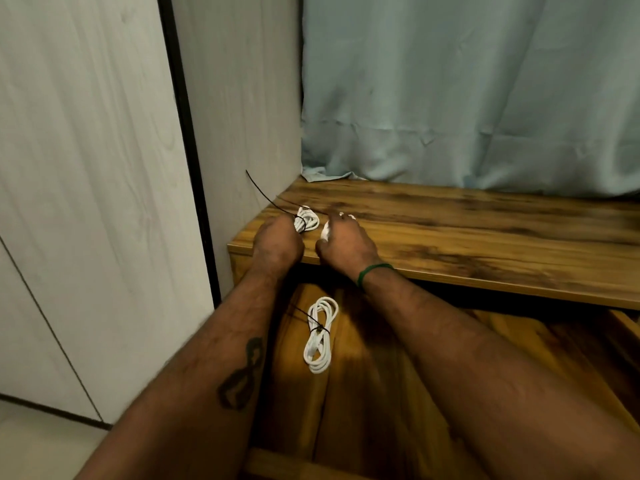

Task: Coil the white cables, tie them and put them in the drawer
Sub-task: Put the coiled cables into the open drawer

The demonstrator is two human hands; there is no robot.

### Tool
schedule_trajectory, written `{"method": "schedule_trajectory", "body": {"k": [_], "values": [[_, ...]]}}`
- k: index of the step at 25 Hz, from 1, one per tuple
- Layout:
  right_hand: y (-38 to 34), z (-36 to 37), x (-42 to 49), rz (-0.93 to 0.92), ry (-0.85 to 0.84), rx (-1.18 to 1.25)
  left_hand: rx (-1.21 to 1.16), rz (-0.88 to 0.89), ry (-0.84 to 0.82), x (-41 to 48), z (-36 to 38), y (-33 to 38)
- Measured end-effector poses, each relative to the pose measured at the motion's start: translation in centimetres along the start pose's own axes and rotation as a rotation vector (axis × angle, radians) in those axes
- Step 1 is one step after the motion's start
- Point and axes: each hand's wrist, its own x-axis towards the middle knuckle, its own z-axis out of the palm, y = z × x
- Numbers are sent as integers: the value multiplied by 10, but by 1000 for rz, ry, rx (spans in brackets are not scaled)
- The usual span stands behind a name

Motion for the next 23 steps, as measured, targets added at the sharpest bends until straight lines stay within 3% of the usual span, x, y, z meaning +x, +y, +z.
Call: {"method": "schedule_trajectory", "body": {"k": [5,11,13,15,18,20,23], "values": [[62,-71,-40,198,-22,184,22,38,-81,-27,-25,53],[143,-194,-149,337,-230,886,-29,203,-173,-120,-46,144],[169,-215,-178,392,-342,969,-30,243,-247,-154,-36,166],[189,-219,-194,422,-383,800,-25,262,-319,-181,-18,178],[206,-215,-216,439,-256,336,-12,277,-308,-210,14,192],[211,-207,-226,447,-151,184,0,298,-278,-222,38,196],[220,-196,-229,408,-91,-17,55,314,-401,-237,65,194]]}}
